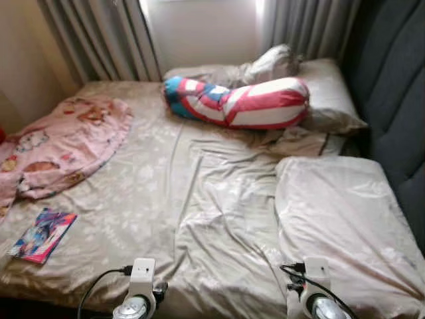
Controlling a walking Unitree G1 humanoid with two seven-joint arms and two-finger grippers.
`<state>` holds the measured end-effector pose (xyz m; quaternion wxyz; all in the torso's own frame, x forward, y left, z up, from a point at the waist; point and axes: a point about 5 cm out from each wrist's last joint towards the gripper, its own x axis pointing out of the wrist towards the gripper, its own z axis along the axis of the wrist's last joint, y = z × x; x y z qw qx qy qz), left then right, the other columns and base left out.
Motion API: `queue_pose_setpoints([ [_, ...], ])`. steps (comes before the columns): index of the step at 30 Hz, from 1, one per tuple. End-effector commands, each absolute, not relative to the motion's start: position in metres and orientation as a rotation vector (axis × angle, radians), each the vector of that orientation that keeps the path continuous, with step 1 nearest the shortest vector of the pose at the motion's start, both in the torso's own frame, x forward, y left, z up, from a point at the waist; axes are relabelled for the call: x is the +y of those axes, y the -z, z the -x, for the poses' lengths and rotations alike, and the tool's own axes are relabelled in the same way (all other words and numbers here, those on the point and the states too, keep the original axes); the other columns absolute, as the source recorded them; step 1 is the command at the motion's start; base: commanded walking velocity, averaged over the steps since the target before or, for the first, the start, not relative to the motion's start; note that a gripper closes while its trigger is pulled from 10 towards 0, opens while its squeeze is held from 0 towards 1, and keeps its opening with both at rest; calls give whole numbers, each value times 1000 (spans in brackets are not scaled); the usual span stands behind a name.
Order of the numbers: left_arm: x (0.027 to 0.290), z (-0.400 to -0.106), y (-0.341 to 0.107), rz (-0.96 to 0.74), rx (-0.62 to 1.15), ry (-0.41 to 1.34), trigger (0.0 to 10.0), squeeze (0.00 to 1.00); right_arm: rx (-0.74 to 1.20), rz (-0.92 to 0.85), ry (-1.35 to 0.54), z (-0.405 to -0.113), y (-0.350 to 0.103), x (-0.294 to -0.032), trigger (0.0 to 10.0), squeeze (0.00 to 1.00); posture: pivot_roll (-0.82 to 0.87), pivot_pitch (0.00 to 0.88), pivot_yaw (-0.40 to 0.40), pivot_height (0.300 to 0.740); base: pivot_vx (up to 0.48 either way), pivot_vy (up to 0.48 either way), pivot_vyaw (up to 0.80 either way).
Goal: Clean up the room
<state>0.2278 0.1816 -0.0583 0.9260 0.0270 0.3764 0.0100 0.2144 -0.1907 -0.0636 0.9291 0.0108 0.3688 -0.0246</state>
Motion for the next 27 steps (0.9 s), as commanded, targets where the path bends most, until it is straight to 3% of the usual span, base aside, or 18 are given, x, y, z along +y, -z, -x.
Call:
queue_pose_setpoints([
  [1, 194, -222, 60, -74, 789, -44, 10000, 0, 753, -41, 26, -217, 63, -179, 10000, 0, -93, 1, 19, 740, 0, 435, 0],
  [27, 193, -230, 55, -95, 757, -25, 10000, 0, 723, -48, 13, -224, 59, -175, 10000, 0, -93, 8, 13, 740, 0, 435, 0],
])
